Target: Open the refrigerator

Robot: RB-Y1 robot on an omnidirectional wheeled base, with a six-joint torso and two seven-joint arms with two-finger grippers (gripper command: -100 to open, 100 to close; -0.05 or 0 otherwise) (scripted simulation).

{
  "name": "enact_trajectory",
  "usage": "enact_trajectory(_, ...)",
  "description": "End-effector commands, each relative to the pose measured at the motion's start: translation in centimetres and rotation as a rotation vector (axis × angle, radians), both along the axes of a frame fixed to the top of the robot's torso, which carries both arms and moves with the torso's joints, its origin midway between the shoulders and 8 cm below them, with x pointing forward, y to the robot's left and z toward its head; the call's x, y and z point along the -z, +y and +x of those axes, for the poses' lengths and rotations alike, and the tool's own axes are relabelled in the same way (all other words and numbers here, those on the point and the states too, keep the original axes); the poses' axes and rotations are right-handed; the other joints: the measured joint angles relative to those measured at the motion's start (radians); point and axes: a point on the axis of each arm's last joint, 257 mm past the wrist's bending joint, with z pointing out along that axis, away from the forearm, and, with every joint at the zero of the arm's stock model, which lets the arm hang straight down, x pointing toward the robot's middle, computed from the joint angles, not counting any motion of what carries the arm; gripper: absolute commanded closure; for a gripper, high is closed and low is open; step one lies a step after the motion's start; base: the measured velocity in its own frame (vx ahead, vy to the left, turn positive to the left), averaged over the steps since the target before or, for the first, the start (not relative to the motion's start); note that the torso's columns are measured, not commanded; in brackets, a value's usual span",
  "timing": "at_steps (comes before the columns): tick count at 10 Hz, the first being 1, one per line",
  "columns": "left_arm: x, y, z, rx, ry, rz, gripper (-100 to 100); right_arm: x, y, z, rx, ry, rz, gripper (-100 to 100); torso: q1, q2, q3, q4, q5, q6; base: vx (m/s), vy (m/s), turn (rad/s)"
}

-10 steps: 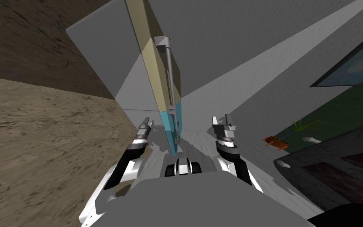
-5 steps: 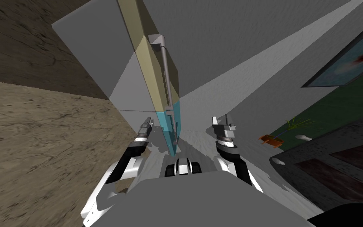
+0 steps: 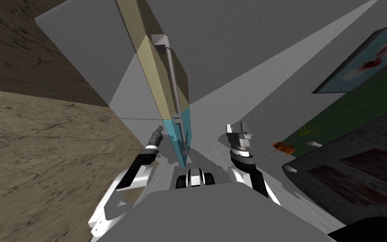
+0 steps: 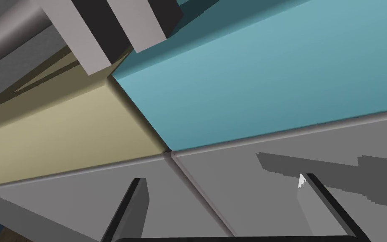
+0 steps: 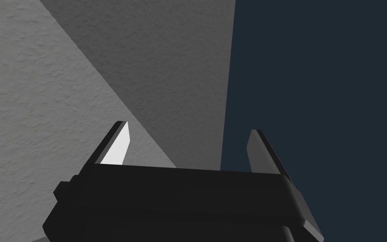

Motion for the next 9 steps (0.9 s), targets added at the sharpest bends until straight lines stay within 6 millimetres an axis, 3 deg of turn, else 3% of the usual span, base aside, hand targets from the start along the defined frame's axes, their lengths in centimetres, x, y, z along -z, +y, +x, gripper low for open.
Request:
enact_trajectory(1,1.2,0.2,0.7,-0.008,0.054,-0.005,-100,0.0,0.0,0.0,0.000,0.000,0.000,0,-0.001,-0.001,0.000,0.000,0.000,0.000,0.018,-0.033,-0.030)
enact_trajectory(9,4.3,0.9,2.1,-0.033,0.211,0.000,-100,0.0,0.0,0.0,0.000,0.000,0.000,0,-0.001,-0.006,-0.004,-0.003,0.001,0.003,0.011,-0.032,-0.050)
